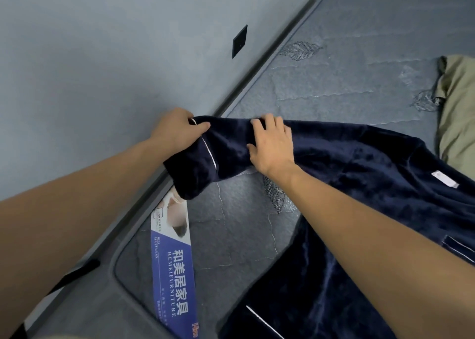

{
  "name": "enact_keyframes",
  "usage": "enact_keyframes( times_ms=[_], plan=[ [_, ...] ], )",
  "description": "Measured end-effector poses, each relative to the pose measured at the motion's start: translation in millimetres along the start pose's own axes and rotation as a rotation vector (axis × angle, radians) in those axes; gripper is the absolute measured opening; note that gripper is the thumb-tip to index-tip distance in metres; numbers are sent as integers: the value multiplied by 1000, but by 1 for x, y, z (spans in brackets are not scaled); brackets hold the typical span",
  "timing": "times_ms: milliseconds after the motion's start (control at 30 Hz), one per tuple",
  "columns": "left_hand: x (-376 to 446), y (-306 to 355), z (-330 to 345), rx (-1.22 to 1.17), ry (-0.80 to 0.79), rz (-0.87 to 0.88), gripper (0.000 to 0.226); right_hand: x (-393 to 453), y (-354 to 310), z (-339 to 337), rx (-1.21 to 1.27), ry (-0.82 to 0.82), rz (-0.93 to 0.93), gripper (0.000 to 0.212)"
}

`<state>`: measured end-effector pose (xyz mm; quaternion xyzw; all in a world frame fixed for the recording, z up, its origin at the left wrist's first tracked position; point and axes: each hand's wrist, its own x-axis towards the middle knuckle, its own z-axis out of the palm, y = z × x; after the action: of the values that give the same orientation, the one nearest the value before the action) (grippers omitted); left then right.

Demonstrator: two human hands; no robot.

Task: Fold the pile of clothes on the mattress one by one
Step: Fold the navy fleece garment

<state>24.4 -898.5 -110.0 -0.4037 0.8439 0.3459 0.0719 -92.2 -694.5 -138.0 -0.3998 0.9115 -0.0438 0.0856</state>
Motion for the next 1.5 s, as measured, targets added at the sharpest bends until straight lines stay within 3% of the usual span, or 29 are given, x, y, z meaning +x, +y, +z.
enact_keyframes(
  times_ms=[67, 100, 167, 200, 267, 400, 467, 500, 600, 667, 733, 833, 933, 1000, 1133, 1267, 1400, 1500],
  plan=[
    [-4, 15, 3, -114, 41, -27, 42, -5, -11, -15, 288, 106, 19, 27],
    [-7, 24, 5, -237, 48, -53, 43, -7, -18, -23, 613, 33, 93, 23],
    [-17, 49, 9, -593, -48, -155, 49, -15, -32, -39, 1296, -291, 234, 36],
    [-23, 62, 12, -753, -141, -209, 53, -18, -34, -44, 1513, -373, 252, 49],
    [-35, 85, 19, -941, -274, -241, 48, -23, -26, -47, 1696, -361, 280, 73],
    [-62, 119, 45, -1038, -381, -177, 50, -38, 13, -57, 1524, -209, 407, 128],
    [-78, 138, 67, -1041, -448, -145, 55, -55, 40, -56, 1426, -152, 461, 138],
    [-88, 148, 79, -1065, -493, -136, 59, -67, 55, -56, 1426, -89, 490, 127],
    [-121, 182, 120, -1110, -595, -90, 65, -110, 107, -61, 1534, 69, 598, 51],
    [-147, 210, 154, -1076, -602, -43, 57, -144, 146, -68, 1573, 95, 667, 30],
    [-175, 242, 192, -974, -560, 50, 43, -181, 190, -74, 1562, 126, 739, 25],
    [-216, 294, 253, -589, -357, 385, 32, -238, 266, -81, 1468, 203, 814, 18],
    [-250, 345, 315, -193, -230, 655, 47, -302, 347, -88, 1432, 288, 894, 21],
    [-267, 378, 352, -22, -256, 773, 61, -346, 401, -91, 1436, 336, 947, 23],
    [-294, 440, 420, 192, -417, 829, 70, -434, 495, -87, 1421, 398, 1065, 23],
    [-318, 493, 489, 377, -473, 852, 71, -519, 570, -73, 1343, 448, 1180, 24],
    [-348, 529, 545, 574, -509, 879, 42, -594, 627, -60, 1307, 498, 1275, 12],
    [-369, 546, 581, 570, -558, 924, 20, -641, 652, -50, 1238, 499, 1350, 14]
  ],
)
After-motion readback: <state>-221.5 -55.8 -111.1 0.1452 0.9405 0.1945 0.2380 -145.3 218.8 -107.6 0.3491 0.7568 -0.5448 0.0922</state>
